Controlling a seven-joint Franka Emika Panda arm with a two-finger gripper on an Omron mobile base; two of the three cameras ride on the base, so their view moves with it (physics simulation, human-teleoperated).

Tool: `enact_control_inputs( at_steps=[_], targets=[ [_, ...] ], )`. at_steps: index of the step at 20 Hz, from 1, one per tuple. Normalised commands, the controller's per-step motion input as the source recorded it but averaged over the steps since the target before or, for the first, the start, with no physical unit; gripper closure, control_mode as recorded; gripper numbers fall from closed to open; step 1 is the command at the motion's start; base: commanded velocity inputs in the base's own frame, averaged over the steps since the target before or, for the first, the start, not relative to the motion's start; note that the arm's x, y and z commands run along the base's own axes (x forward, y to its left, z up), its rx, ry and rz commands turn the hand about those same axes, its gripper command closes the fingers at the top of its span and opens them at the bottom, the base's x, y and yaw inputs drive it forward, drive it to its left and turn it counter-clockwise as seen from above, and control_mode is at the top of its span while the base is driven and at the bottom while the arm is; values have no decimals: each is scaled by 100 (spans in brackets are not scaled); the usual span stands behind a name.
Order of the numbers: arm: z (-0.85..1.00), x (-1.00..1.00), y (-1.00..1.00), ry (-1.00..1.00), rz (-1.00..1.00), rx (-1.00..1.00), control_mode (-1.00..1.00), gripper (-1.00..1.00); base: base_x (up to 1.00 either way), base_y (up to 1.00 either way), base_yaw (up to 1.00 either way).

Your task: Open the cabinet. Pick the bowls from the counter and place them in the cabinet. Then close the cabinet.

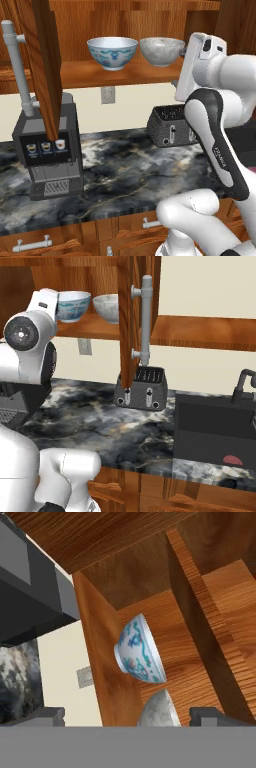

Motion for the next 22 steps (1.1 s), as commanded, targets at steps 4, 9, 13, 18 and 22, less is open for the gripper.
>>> enact_control_inputs(
  at_steps=[4,9,13,18,22],
  targets=[
    [0,-98,0,0,1,-5,-100,-100,0,0,0],
    [0,-87,0,0,3,-4,-100,-100,0,0,0],
    [0,-81,0,0,5,-6,-100,-100,0,0,0],
    [4,-73,-1,0,4,-3,-100,-100,0,0,0],
    [9,-54,-15,0,4,-1,-100,-100,0,0,0]
  ],
)
